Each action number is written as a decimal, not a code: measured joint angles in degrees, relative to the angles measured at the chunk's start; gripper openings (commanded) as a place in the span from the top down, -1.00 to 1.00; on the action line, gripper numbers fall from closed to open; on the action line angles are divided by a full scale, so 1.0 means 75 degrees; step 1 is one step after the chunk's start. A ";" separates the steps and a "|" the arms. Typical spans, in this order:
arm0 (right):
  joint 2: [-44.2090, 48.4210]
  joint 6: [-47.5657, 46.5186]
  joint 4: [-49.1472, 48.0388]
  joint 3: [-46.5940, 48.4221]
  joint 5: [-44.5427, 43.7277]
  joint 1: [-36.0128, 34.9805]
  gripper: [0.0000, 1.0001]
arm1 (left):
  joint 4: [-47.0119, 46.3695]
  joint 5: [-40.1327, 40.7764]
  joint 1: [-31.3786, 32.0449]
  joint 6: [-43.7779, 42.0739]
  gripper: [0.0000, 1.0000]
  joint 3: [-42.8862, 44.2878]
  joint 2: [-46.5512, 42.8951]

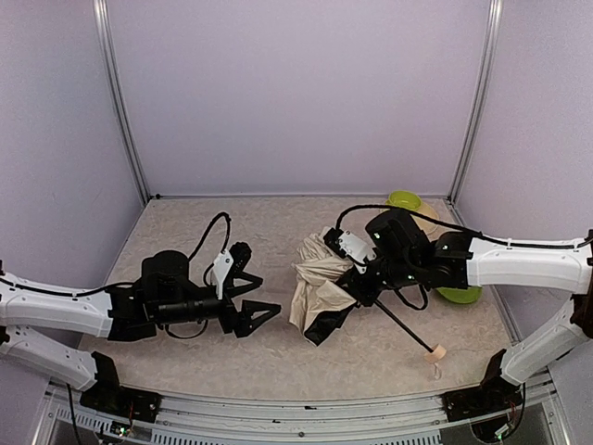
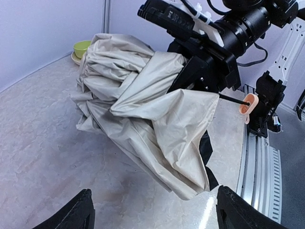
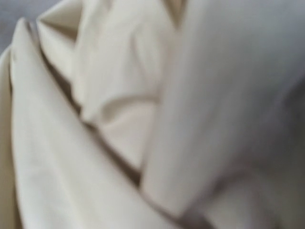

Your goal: Put away the umbrella

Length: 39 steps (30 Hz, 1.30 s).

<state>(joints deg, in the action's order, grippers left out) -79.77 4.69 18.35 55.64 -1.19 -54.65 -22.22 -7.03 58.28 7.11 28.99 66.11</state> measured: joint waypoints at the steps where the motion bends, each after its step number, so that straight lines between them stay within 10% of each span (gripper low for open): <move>1: 0.0000 -0.0114 0.0058 0.0070 -0.0096 0.0000 1.00 | -0.0052 -0.0006 0.0000 0.0000 -0.76 0.0015 0.0082; 8: 0.0000 -0.1003 0.0221 0.0697 0.0227 0.0012 1.00 | -0.0796 -0.0446 -0.0093 0.0041 -0.82 0.0087 0.1227; 31: 0.0746 -0.3471 0.3252 0.3483 0.6732 0.0825 1.00 | -0.2515 -0.0790 0.0635 -0.2771 -0.97 -0.0935 0.0353; 39: 0.0516 -0.3765 0.3885 0.3990 0.7181 0.0825 1.00 | -0.3028 -0.1868 0.0734 -0.3075 -0.66 -0.0157 0.1772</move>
<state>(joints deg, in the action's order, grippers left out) -75.90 -23.55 47.48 85.56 52.66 -48.47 -44.93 -21.04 63.79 -15.94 27.81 79.40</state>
